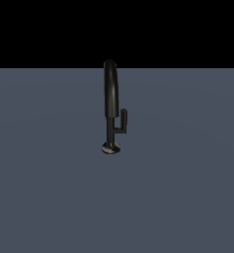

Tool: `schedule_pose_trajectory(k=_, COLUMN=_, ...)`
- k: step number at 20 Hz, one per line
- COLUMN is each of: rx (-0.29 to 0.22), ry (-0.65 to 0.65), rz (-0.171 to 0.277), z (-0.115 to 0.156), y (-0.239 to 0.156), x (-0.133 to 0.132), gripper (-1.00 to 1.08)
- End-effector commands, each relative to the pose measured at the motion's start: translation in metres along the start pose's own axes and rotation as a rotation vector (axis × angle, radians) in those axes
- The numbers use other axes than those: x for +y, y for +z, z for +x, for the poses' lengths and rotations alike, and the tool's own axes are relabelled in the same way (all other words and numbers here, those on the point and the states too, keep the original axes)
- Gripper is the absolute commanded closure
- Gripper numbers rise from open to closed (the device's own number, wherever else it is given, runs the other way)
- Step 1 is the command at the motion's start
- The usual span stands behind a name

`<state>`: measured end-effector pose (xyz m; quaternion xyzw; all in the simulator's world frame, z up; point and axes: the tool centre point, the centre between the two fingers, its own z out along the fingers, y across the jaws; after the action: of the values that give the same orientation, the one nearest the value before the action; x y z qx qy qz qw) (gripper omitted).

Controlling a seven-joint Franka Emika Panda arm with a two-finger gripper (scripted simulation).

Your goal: Turn on the faucet by rotating a designated handle.

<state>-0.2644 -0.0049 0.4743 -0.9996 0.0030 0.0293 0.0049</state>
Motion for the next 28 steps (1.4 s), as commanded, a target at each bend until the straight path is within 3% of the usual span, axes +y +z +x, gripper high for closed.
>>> schedule_pose_trajectory(k=1, rx=0.000, ry=0.000, rz=0.000, z=0.000, y=0.000, x=0.000, gripper=1.08)
schedule_pose_trajectory(k=14, rx=-0.056, ry=0.053, rz=0.052, z=0.023, y=0.004, x=-0.003, gripper=1.08)
schedule_pose_trajectory(k=28, rx=-0.237, ry=0.224, rz=0.219, z=0.093, y=0.023, x=-0.006, gripper=1.08)
